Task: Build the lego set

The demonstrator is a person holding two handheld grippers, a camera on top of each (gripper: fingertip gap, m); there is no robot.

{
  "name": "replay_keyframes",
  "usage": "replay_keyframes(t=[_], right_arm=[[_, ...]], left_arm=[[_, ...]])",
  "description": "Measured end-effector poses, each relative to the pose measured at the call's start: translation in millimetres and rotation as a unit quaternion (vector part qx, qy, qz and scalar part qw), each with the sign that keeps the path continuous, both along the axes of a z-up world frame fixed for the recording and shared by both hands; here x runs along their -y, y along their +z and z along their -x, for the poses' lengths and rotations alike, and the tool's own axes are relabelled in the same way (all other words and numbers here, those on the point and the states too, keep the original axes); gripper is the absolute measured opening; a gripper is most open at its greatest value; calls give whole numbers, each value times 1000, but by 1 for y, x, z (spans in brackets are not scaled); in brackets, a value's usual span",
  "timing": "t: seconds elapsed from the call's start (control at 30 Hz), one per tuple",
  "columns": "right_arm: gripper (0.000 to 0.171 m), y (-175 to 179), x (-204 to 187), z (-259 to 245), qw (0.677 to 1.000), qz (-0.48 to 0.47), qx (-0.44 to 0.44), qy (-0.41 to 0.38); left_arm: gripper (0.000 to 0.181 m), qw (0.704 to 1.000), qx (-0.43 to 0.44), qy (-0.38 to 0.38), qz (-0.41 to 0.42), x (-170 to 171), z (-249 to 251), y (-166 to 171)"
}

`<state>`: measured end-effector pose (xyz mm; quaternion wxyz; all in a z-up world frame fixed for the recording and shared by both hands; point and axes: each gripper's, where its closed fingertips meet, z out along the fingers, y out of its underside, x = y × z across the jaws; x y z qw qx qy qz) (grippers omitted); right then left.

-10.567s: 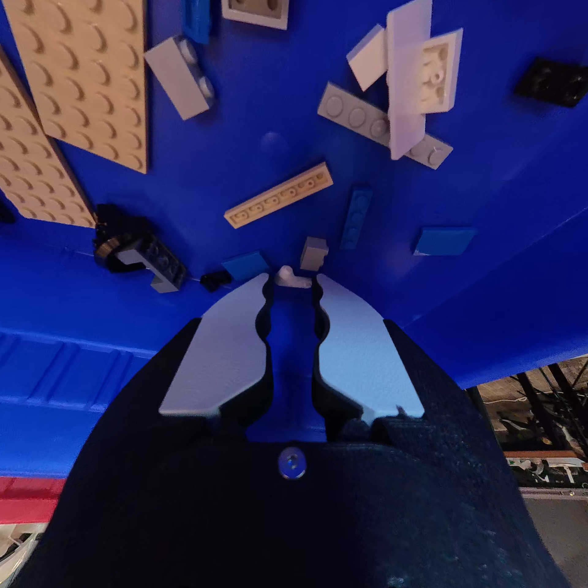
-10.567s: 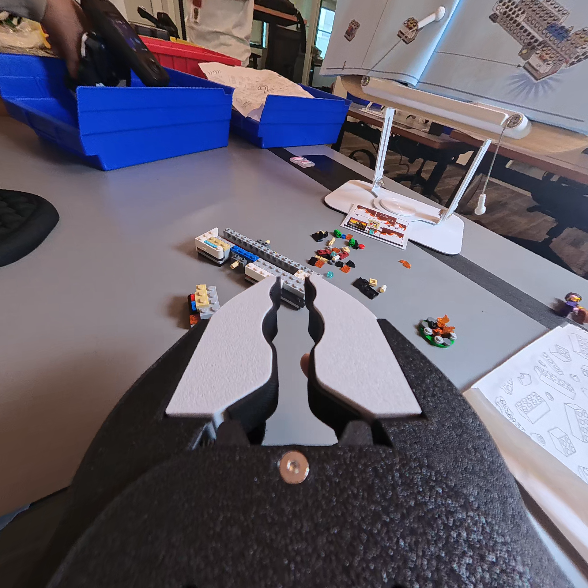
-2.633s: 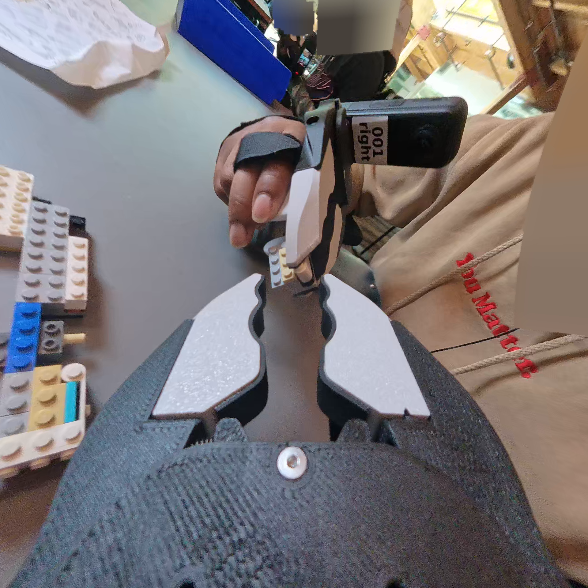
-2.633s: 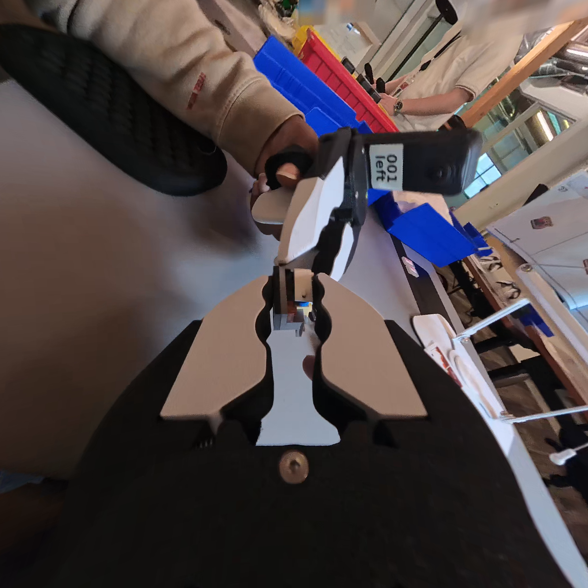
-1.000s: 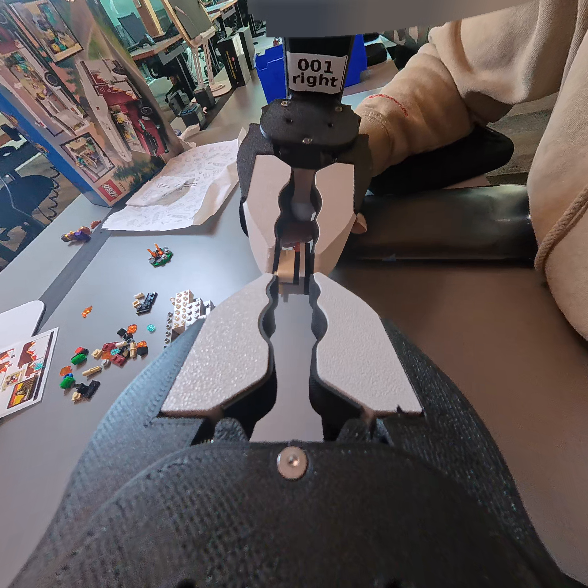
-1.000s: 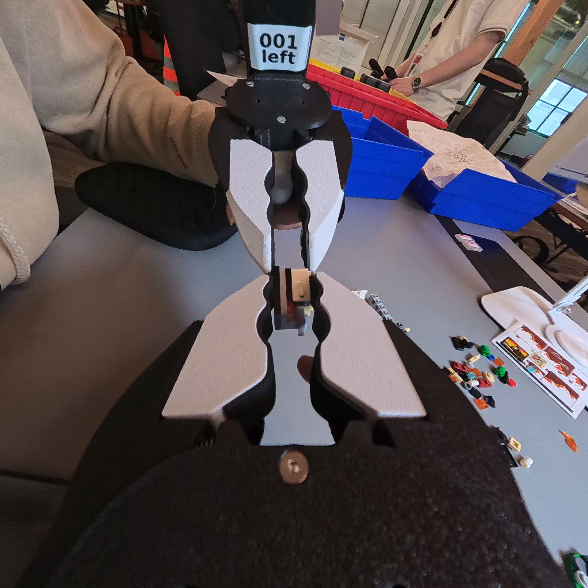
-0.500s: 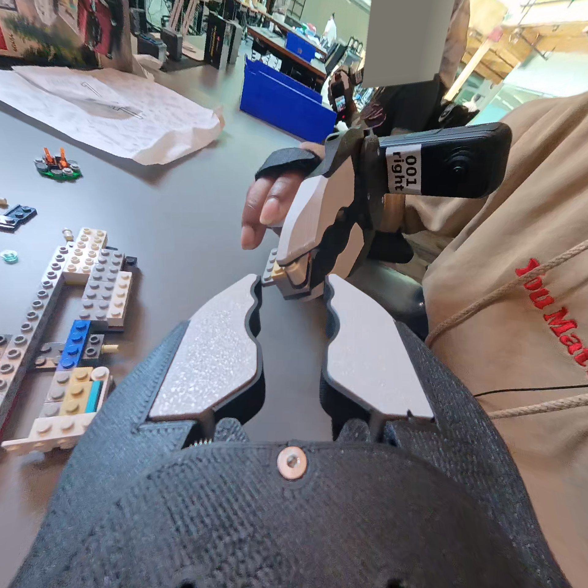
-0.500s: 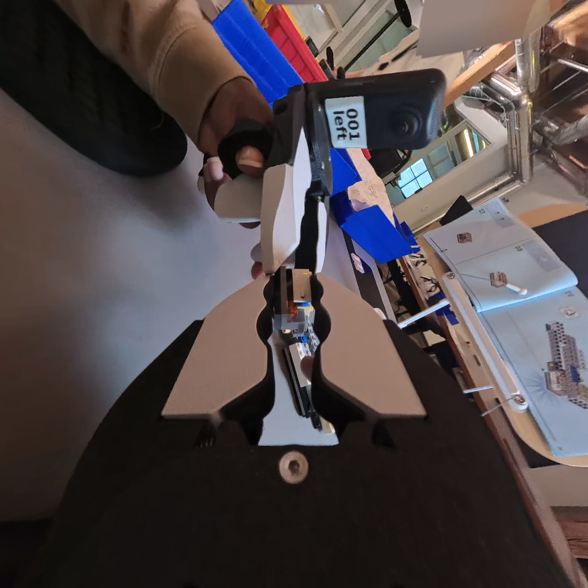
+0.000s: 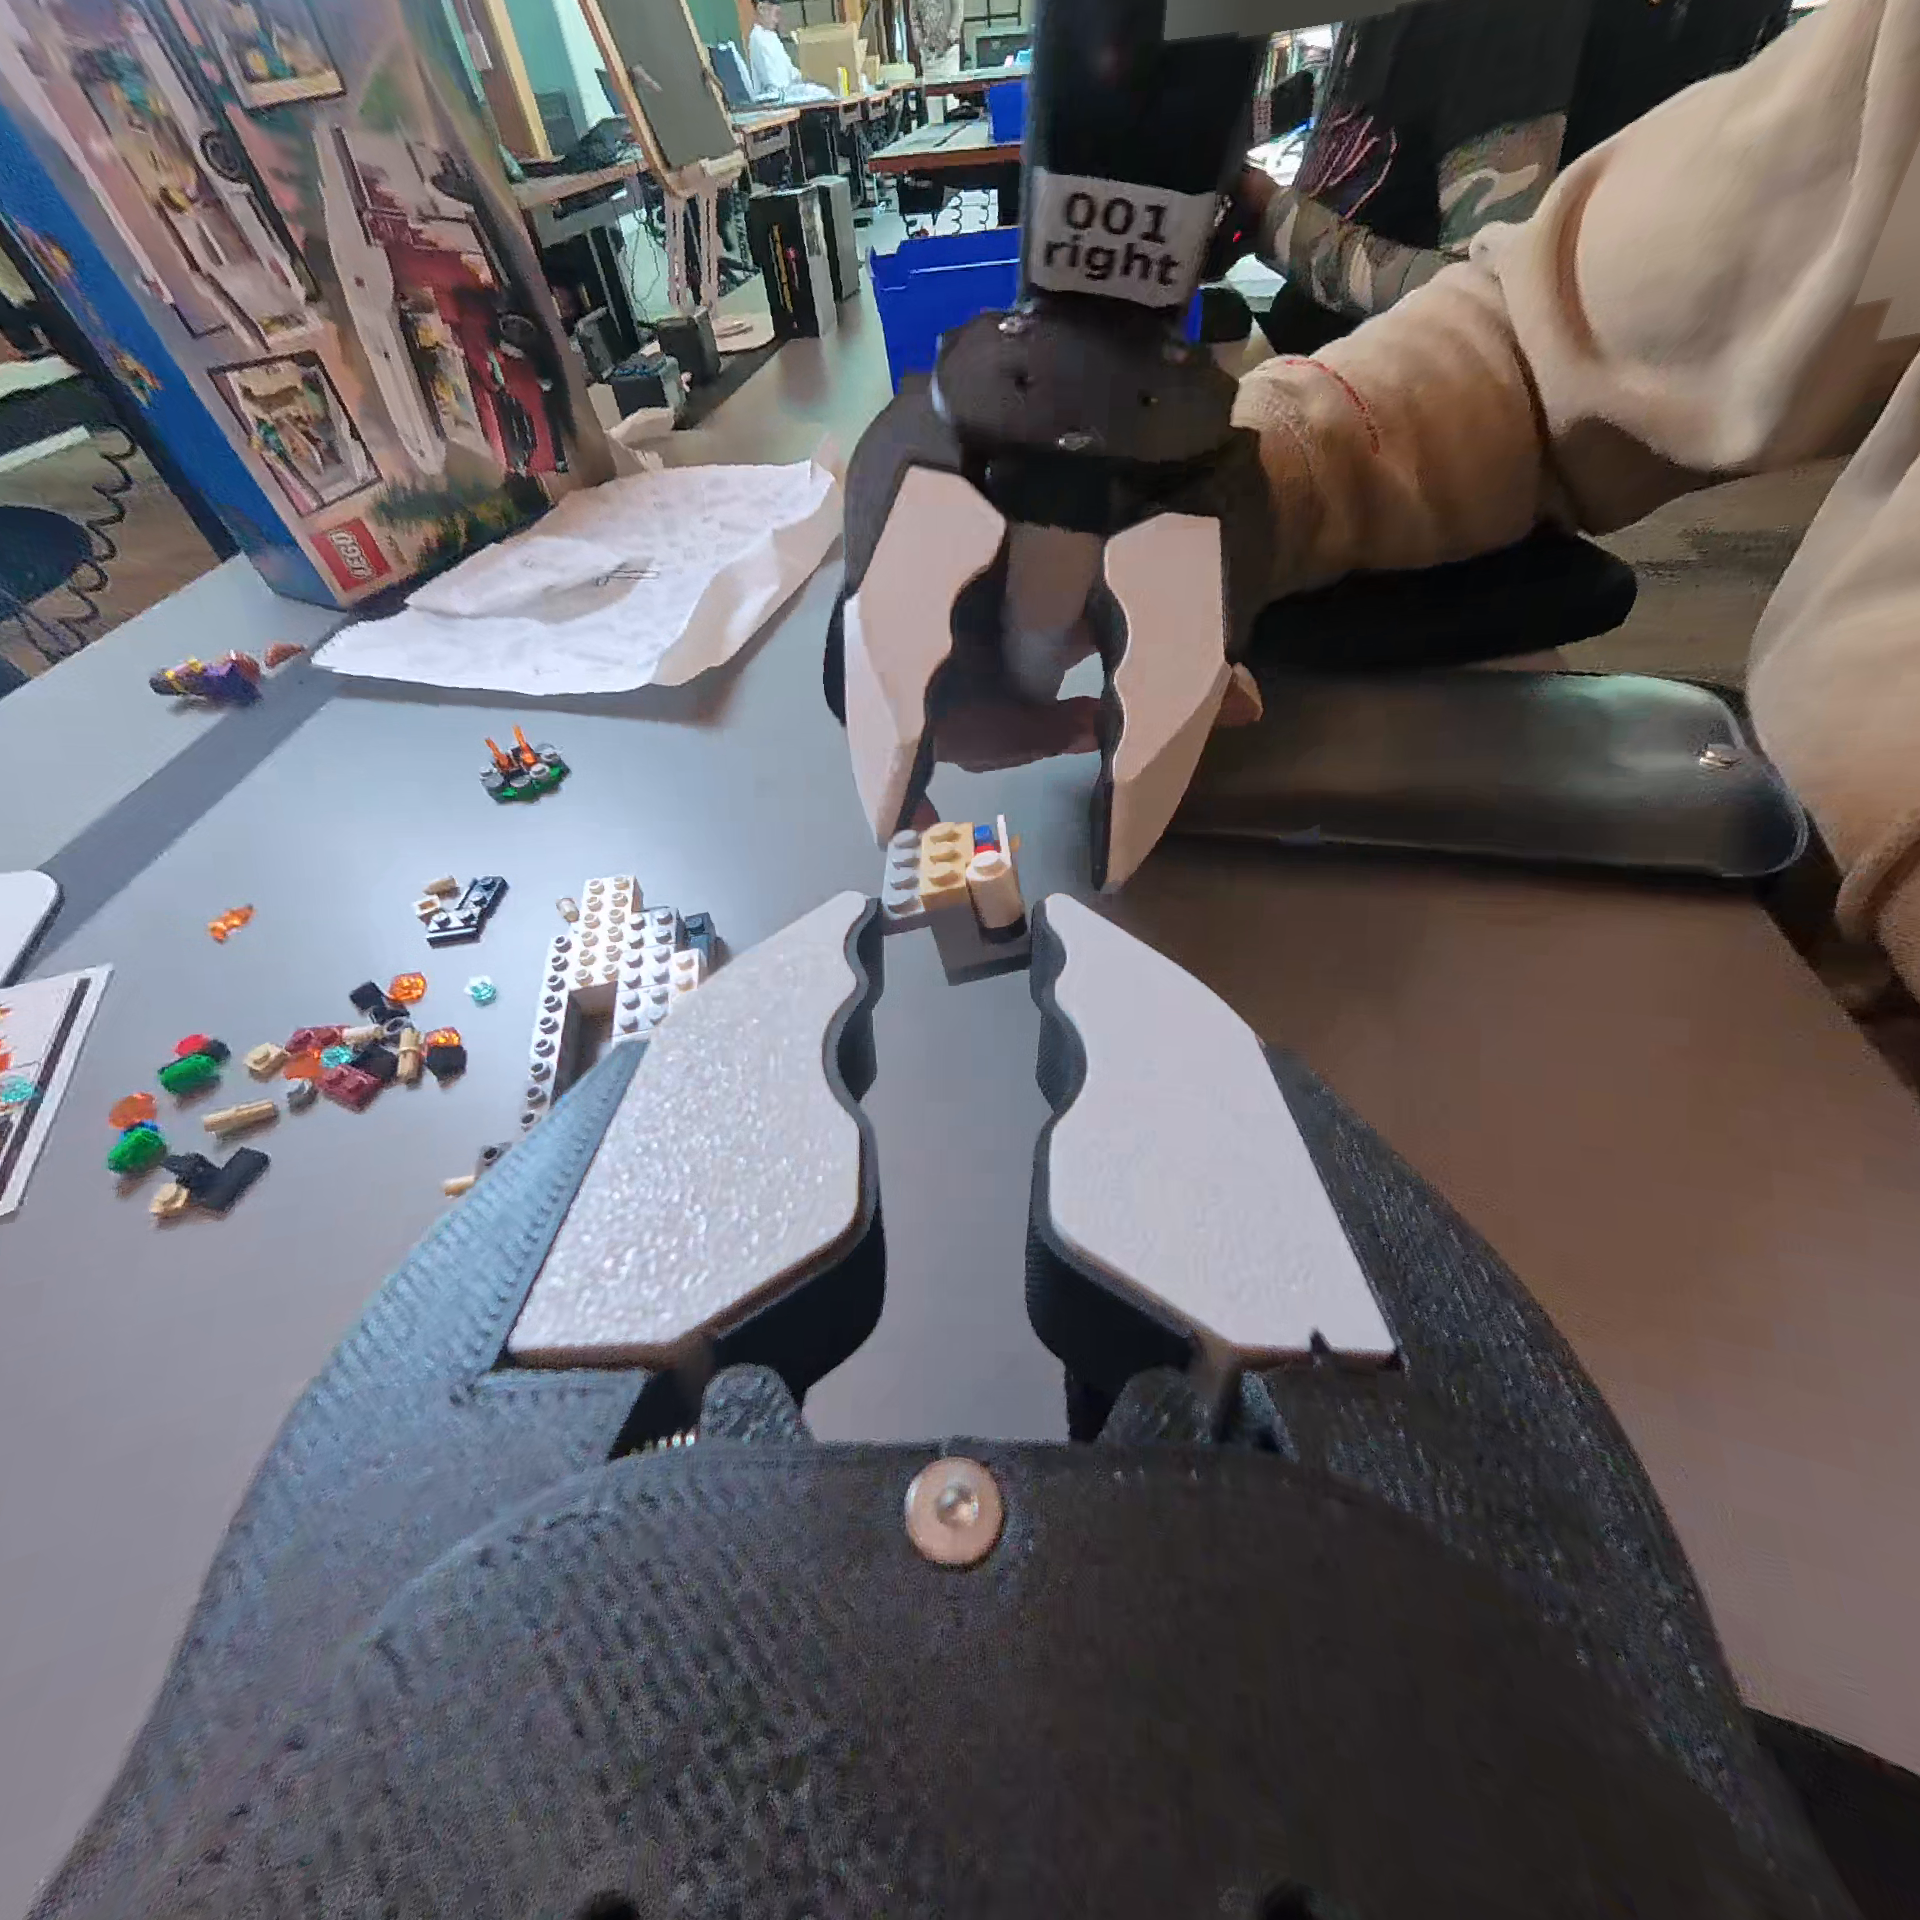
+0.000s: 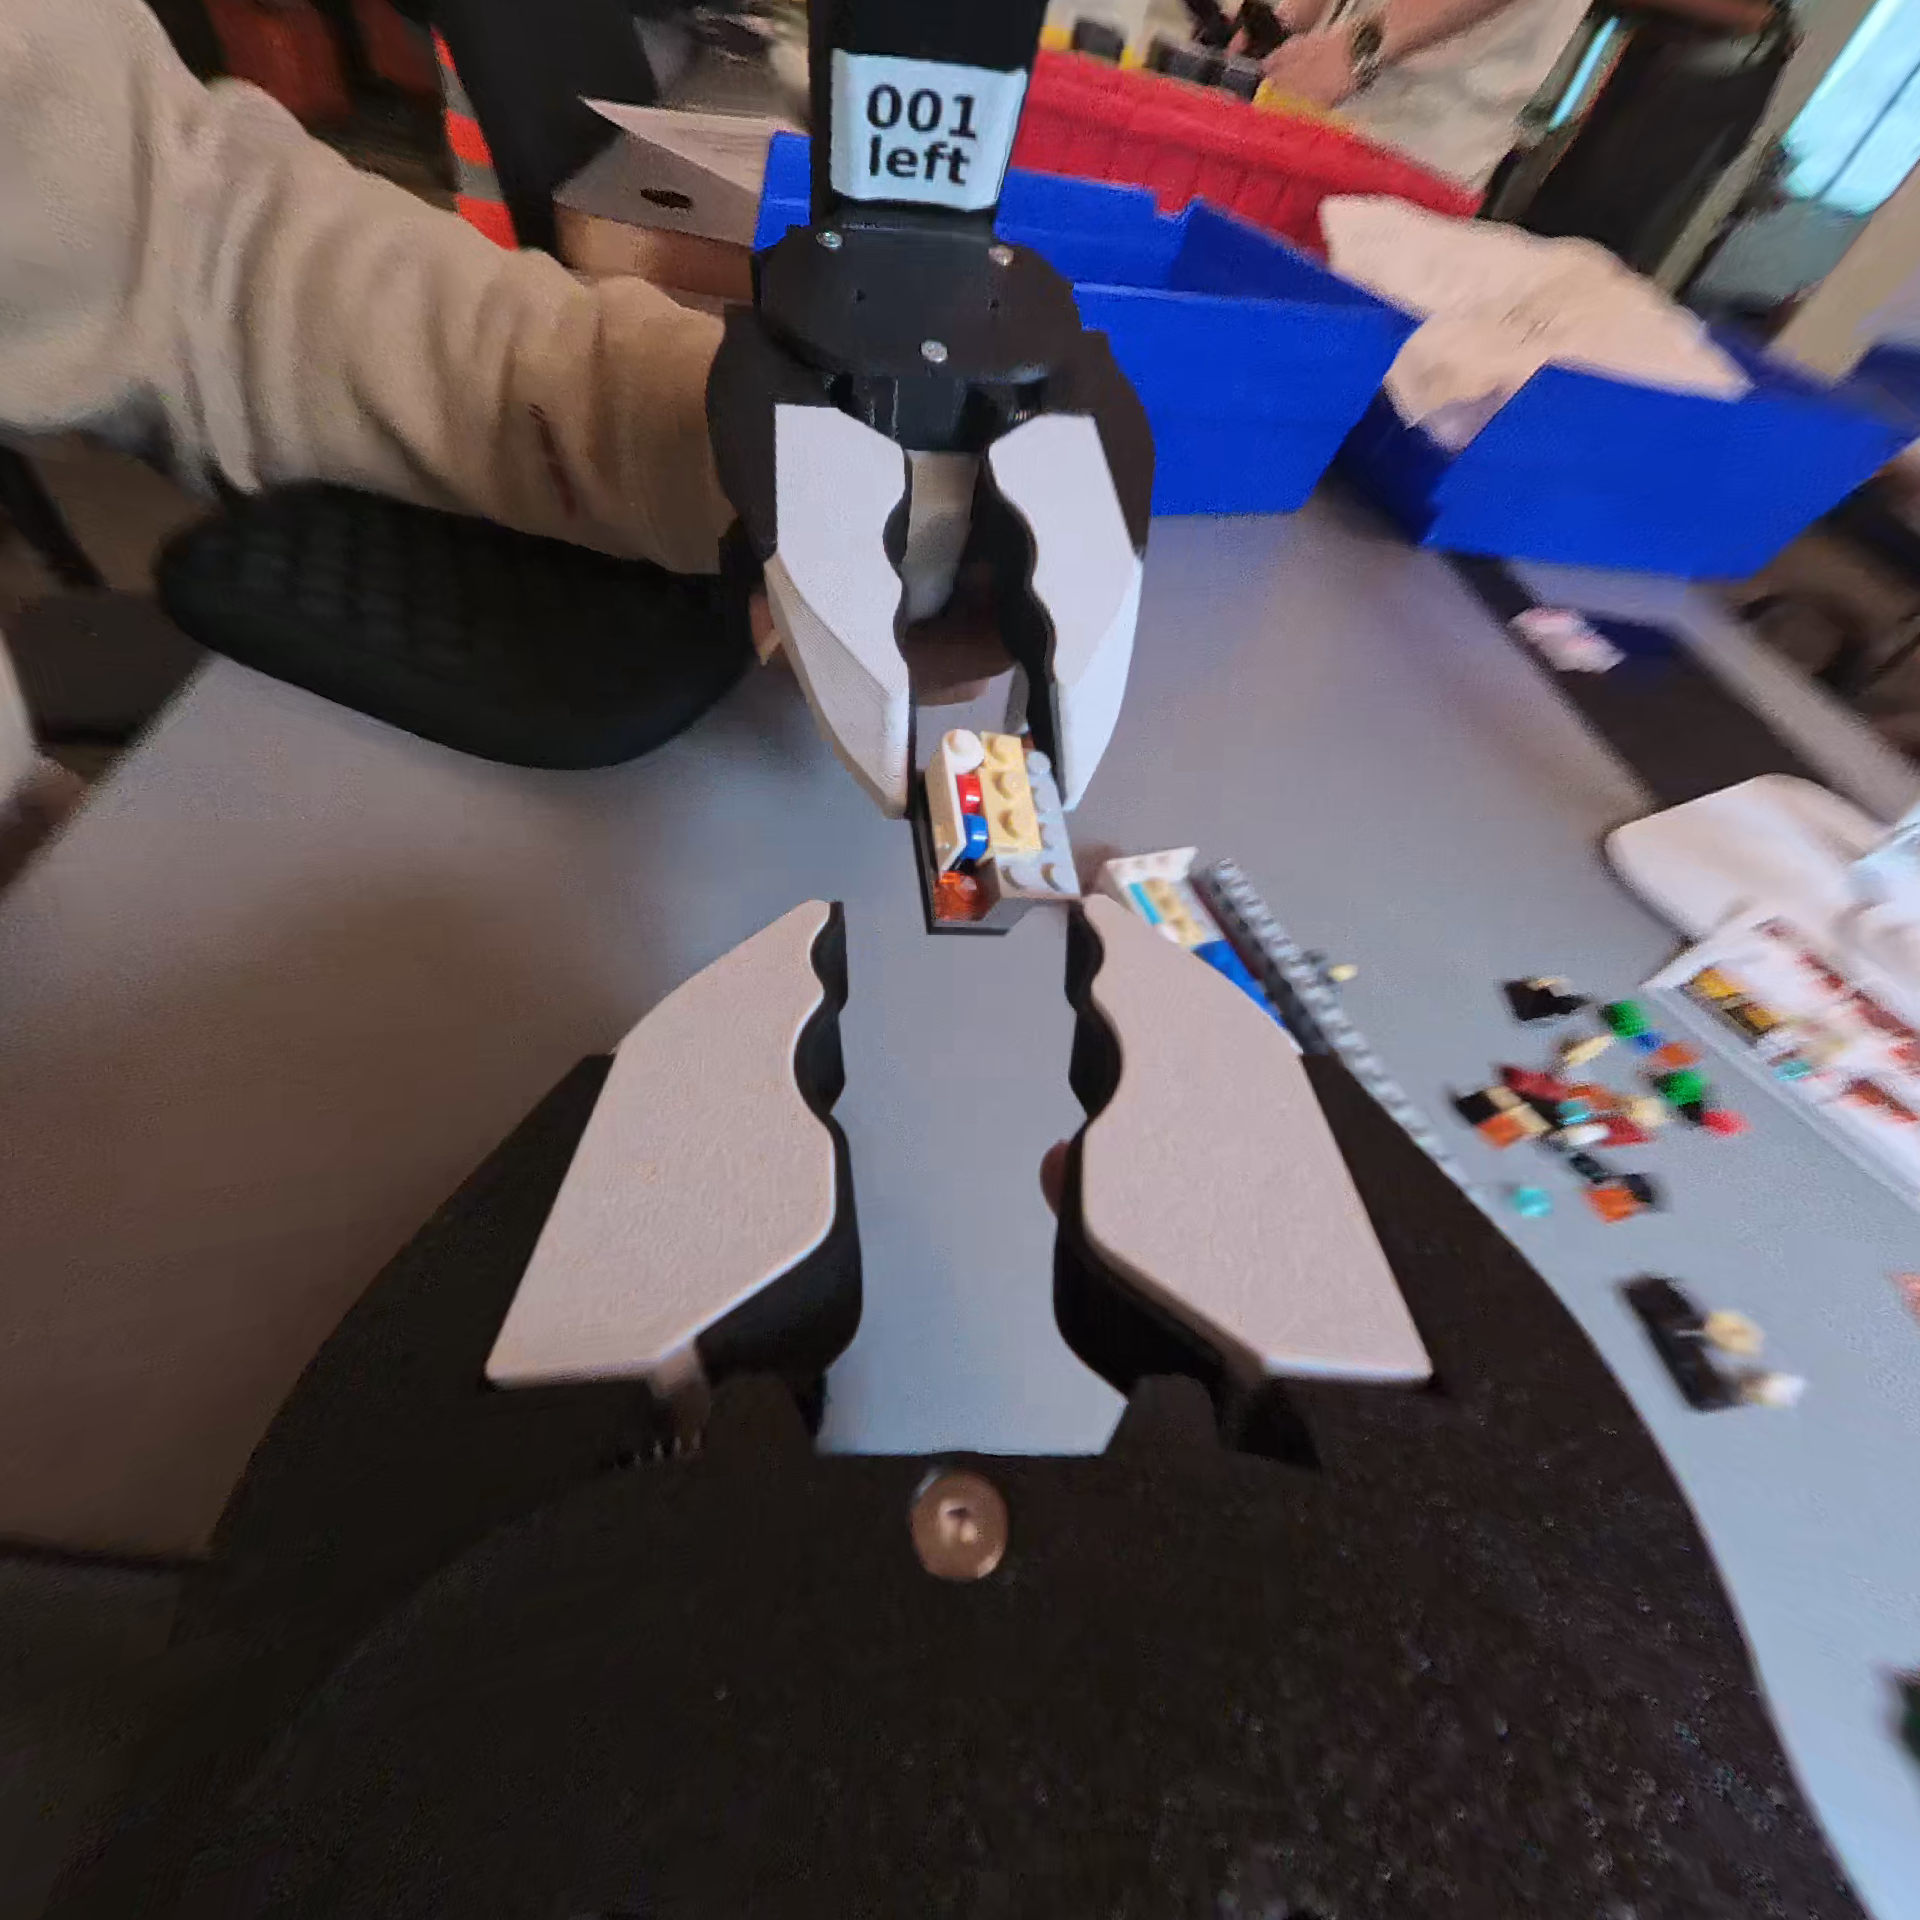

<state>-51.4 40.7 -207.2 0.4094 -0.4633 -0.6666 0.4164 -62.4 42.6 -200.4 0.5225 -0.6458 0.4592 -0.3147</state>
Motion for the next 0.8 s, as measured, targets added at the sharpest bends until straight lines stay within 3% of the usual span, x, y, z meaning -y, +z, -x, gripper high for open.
replay_keyframes(t=[0.1, 0.27, 0.43, 0.8], right_arm=[[40, -8, 2, 0, 999, 46, 21, 5], [28, -21, 1, 2, 998, 25, 53, -7], [27, -37, -3, 4, 995, 13, 97, -16], [28, -71, -25, -1, 963, -91, 255, -17]], left_arm=[[27, 1000, -5, -11, -11, 3, -3, -3], [27, 999, -36, -26, -22, 8, -11, -14], [26, 998, -62, -17, -13, 4, -9, -26], [34, 997, -78, 16, 5, -10, 9, -36]])
